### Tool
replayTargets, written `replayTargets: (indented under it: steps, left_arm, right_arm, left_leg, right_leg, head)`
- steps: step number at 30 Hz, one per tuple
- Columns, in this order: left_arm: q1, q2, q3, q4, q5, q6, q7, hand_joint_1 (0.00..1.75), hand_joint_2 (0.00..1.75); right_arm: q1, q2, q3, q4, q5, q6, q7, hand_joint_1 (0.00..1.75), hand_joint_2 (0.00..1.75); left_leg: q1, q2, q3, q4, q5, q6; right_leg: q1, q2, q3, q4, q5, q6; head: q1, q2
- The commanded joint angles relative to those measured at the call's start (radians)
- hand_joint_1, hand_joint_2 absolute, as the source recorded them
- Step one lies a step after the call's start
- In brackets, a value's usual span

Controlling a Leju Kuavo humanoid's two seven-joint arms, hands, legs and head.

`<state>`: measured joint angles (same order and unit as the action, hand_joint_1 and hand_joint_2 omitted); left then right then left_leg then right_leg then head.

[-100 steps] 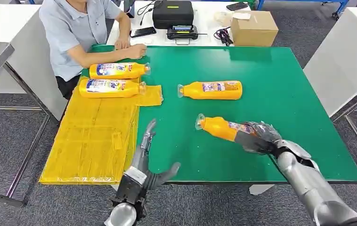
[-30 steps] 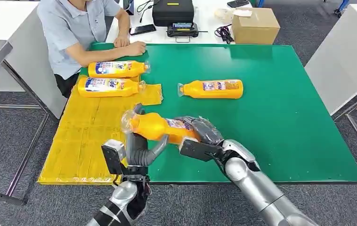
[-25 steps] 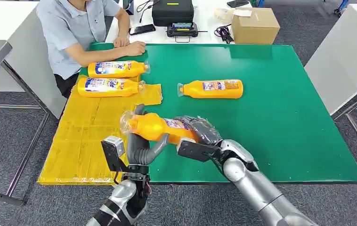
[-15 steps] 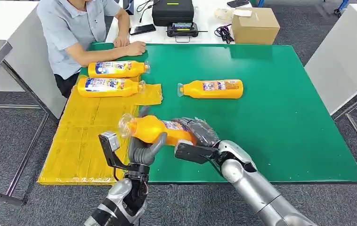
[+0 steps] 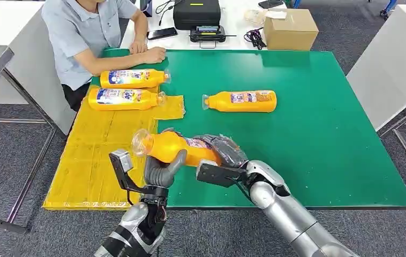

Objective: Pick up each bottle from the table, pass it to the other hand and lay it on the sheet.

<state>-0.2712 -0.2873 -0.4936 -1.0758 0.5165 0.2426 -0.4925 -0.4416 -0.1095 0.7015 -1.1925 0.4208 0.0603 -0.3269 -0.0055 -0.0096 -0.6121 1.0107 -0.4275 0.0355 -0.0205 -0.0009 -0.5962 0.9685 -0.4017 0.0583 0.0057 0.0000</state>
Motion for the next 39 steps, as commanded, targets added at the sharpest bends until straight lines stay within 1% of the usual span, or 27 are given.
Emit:
replayTargets:
  steps: [1,2,3,8,10,12,13,14,16,17,18,19,20,21,22,23,24,25,26,27,28,29,31,33,36,38,39]
  left_arm:
    - [0.001,0.038,0.002,-0.046,-0.010,-0.006,-0.030,1.75,1.75]
    - [0.005,0.040,0.004,-0.060,-0.019,0.004,-0.034,1.75,1.75]
    - [0.007,0.040,0.004,-0.066,-0.028,0.015,-0.036,1.75,1.75]
    - [0.003,0.041,-0.005,-0.070,-0.054,0.041,-0.041,1.75,1.75]
    - [-0.003,0.044,-0.018,-0.062,-0.097,0.082,-0.052,1.75,1.75]
    - [-0.013,0.048,-0.043,-0.048,-0.196,0.176,-0.077,1.75,1.75]
    - [-0.014,0.047,-0.047,-0.047,-0.223,0.201,-0.081,1.75,1.75]
    - [-0.007,0.041,-0.039,-0.055,-0.236,0.205,-0.081,1.75,1.75]
    - [0.013,0.033,-0.028,-0.085,-0.260,0.199,-0.064,1.75,1.75]
    - [0.021,0.033,-0.024,-0.100,-0.266,0.193,-0.054,1.75,1.75]
    - [0.026,0.034,-0.024,-0.110,-0.278,0.189,-0.048,1.75,1.75]
    - [0.030,0.039,-0.025,-0.117,-0.292,0.194,-0.050,1.75,1.75]
    - [0.025,0.052,-0.042,-0.115,-0.388,0.273,-0.052,1.75,1.75]
    - [0.025,0.057,-0.041,-0.113,-0.445,0.312,-0.051,1.75,1.75]
    - [0.011,0.066,-0.051,-0.080,-0.603,0.428,-0.041,1.75,1.75]
    - [0.027,0.024,0.050,-0.059,-0.865,0.456,-0.014,1.75,1.75]
    - [0.061,-0.055,0.232,-0.076,-1.203,0.456,-0.014,1.75,1.75]
    - [0.063,-0.062,0.285,-0.089,-1.293,0.456,-0.006,1.69,1.75]
    - [0.088,-0.062,0.355,-0.201,-1.608,0.456,0.107,1.68,1.75]
    - [0.087,-0.062,0.377,-0.209,-1.683,0.456,0.139,1.75,1.75]
    - [0.079,-0.062,0.393,-0.197,-1.820,0.456,0.216,1.75,1.75]
    - [0.071,-0.057,0.408,-0.184,-1.888,0.456,0.258,1.75,1.75]
    - [0.076,-0.037,0.420,-0.234,-1.954,0.456,0.313,1.75,1.75]
    - [0.083,-0.013,0.404,-0.268,-2.002,0.456,0.381,1.75,1.75]
    - [0.084,0.003,0.393,-0.279,-2.023,0.456,0.417,1.75,1.75]
    - [0.079,0.052,0.350,-0.260,-2.087,0.456,0.533,1.75,1.75]
    - [0.062,0.111,0.296,-0.229,-2.087,0.456,0.616,1.68,1.75]
  right_arm:
    - [-0.032,0.015,0.015,0.051,-0.021,-0.006,-0.003,0.09,1.75]
    - [-0.030,0.016,0.006,0.057,-0.027,-0.007,-0.002,0.00,1.75]
    - [-0.029,0.017,0.002,0.060,-0.029,-0.008,-0.002,0.00,1.75]
    - [-0.026,0.025,-0.012,0.069,-0.034,-0.012,-0.002,0.00,1.75]
    - [-0.018,0.028,-0.021,0.069,-0.030,-0.032,-0.003,0.00,1.75]
    - [0.002,0.030,-0.045,0.072,-0.024,-0.057,-0.002,0.00,1.75]
    - [0.013,0.030,-0.054,0.074,-0.016,-0.072,-0.004,0.00,1.75]
    - [0.027,0.034,-0.069,0.071,0.001,-0.107,-0.013,0.00,1.75]
    - [0.042,0.033,-0.080,0.075,0.024,-0.122,-0.016,0.00,1.75]
    - [0.048,0.033,-0.089,0.076,0.033,-0.130,-0.019,0.00,1.75]
    - [0.056,0.036,-0.103,0.077,0.033,-0.129,-0.019,0.00,1.75]
    - [0.064,0.036,-0.114,0.078,0.029,-0.129,-0.020,0.00,1.75]
    - [0.084,0.035,-0.139,0.074,0.051,-0.163,-0.021,0.00,1.75]
    - [0.100,0.032,-0.159,0.069,0.056,-0.173,-0.025,0.00,1.75]
    - [0.124,0.034,-0.192,0.062,0.079,-0.199,-0.034,0.00,1.75]
    - [0.142,0.034,-0.215,0.055,0.116,-0.247,-0.033,0.00,1.75]
    - [0.152,0.037,-0.240,0.051,0.135,-0.254,-0.038,0.00,1.75]
    - [0.155,0.038,-0.249,0.048,0.141,-0.257,-0.042,0.00,1.75]
    - [0.158,0.045,-0.268,0.045,0.180,-0.283,-0.046,0.00,1.75]
    - [0.157,0.046,-0.274,0.043,0.196,-0.290,-0.040,0.00,1.75]
    - [0.161,0.050,-0.289,0.036,0.204,-0.289,-0.039,0.00,1.75]
    - [0.169,0.053,-0.304,0.026,0.212,-0.287,-0.037,0.00,1.75]
    - [0.199,0.057,-0.334,-0.007,0.225,-0.280,-0.037,0.00,1.75]
    - [0.225,0.058,-0.354,-0.031,0.236,-0.278,-0.040,0.00,1.75]
    - [0.240,0.055,-0.361,-0.042,0.243,-0.281,-0.042,0.00,1.75]
    - [0.266,0.056,-0.383,-0.058,0.262,-0.289,-0.043,0.00,1.75]
    - [0.282,0.055,-0.397,-0.067,0.261,-0.288,-0.042,0.00,1.75]
  left_leg:
    - [0.001,0.004,0.004,0.000,-0.002,-0.002]
    - [0.000,0.003,0.003,-0.001,-0.001,-0.001]
    - [0.001,0.003,0.005,0.000,-0.002,-0.002]
    - [0.001,0.002,0.003,0.000,-0.001,-0.001]
    - [0.001,0.002,0.003,0.000,-0.001,-0.002]
    - [0.001,0.001,0.002,-0.001,0.000,-0.001]
    - [0.001,0.001,0.005,-0.001,-0.001,-0.002]
    - [0.001,0.000,0.004,-0.001,-0.001,-0.002]
    - [0.001,0.000,0.005,-0.001,-0.002,-0.002]
    - [0.001,0.001,0.003,-0.001,-0.001,-0.002]
    - [0.001,0.001,0.006,-0.001,-0.002,-0.002]
    - [0.001,0.001,0.004,0.000,-0.002,-0.002]
    - [0.001,0.000,0.003,-0.001,-0.001,-0.001]
    - [0.001,0.001,0.006,-0.001,-0.002,-0.002]
    - [0.001,0.000,0.005,-0.001,-0.001,-0.002]
    - [0.001,-0.001,0.004,-0.001,-0.001,-0.002]
    - [0.001,-0.001,0.006,-0.002,-0.001,-0.002]
    - [0.001,0.000,0.006,-0.001,-0.002,-0.002]
    - [0.001,0.001,0.003,-0.001,-0.001,-0.002]
    - [0.001,0.004,0.005,0.000,-0.003,-0.002]
    - [0.001,0.003,0.002,0.001,-0.002,-0.002]
    - [0.000,0.002,0.001,0.000,-0.001,-0.001]
    - [0.001,0.005,0.003,0.000,-0.002,-0.002]
    - [0.001,0.004,0.004,0.000,-0.002,-0.003]
    - [0.001,0.001,0.003,0.000,-0.001,-0.003]
    - [0.002,0.001,0.005,0.000,-0.002,-0.002]
    - [0.001,0.002,0.004,-0.001,-0.001,-0.002]
  right_leg:
    - [0.001,0.003,0.003,0.000,-0.001,-0.003]
    - [0.000,0.002,0.002,0.000,0.000,-0.002]
    - [0.001,0.002,0.004,0.000,-0.002,-0.003]
    - [0.001,0.001,0.002,-0.001,0.000,-0.002]
    - [0.001,0.001,0.003,0.000,-0.001,-0.002]
    - [0.001,0.000,0.002,-0.001,0.000,-0.002]
    - [0.001,0.000,0.004,-0.001,-0.001,-0.003]
    - [0.001,-0.001,0.004,-0.001,-0.001,-0.002]
    - [0.001,-0.001,0.005,-0.001,-0.002,-0.003]
    - [0.001,0.000,0.003,-0.001,-0.001,-0.002]
    - [0.002,0.000,0.006,-0.001,-0.002,-0.003]
    - [0.001,0.000,0.004,-0.001,-0.001,-0.002]
    - [0.001,0.000,0.003,-0.001,-0.001,-0.002]
    - [0.001,0.000,0.006,-0.001,-0.002,-0.003]
    - [0.001,-0.001,0.004,-0.001,-0.001,-0.002]
    - [0.001,-0.001,0.004,-0.001,-0.001,-0.002]
    - [0.001,-0.002,0.006,-0.002,-0.002,-0.003]
    - [0.001,-0.001,0.006,-0.001,-0.002,-0.003]
    - [0.001,0.001,0.003,-0.001,-0.001,-0.002]
    - [0.001,0.004,0.004,0.000,-0.001,-0.003]
    - [0.001,0.003,0.002,0.000,-0.001,-0.002]
    - [0.000,0.002,0.001,0.000,0.000,-0.002]
    - [0.001,0.003,0.001,0.000,0.000,-0.002]
    - [0.001,0.002,0.002,0.000,-0.001,-0.003]
    - [0.001,0.000,0.002,0.000,-0.002,-0.003]
    - [0.002,0.001,0.004,0.000,-0.002,-0.003]
    - [0.001,0.001,0.002,0.000,-0.001,-0.002]
  head:
    - [0.000,0.000]
    - [0.000,0.000]
    - [0.000,0.000]
    - [0.000,0.000]
    - [0.000,0.000]
    - [0.000,0.000]
    - [0.000,0.000]
    - [0.000,0.000]
    - [0.000,0.000]
    - [0.000,0.000]
    - [0.000,0.000]
    - [0.000,0.000]
    - [0.000,0.000]
    - [0.000,0.000]
    - [0.000,0.000]
    - [0.000,0.000]
    - [0.000,0.000]
    - [0.000,0.000]
    - [0.000,0.000]
    - [0.000,0.000]
    - [0.000,0.000]
    - [0.000,0.000]
    - [0.000,0.000]
    - [0.000,0.000]
    - [0.000,0.000]
    - [0.000,0.000]
    - [0.000,0.000]
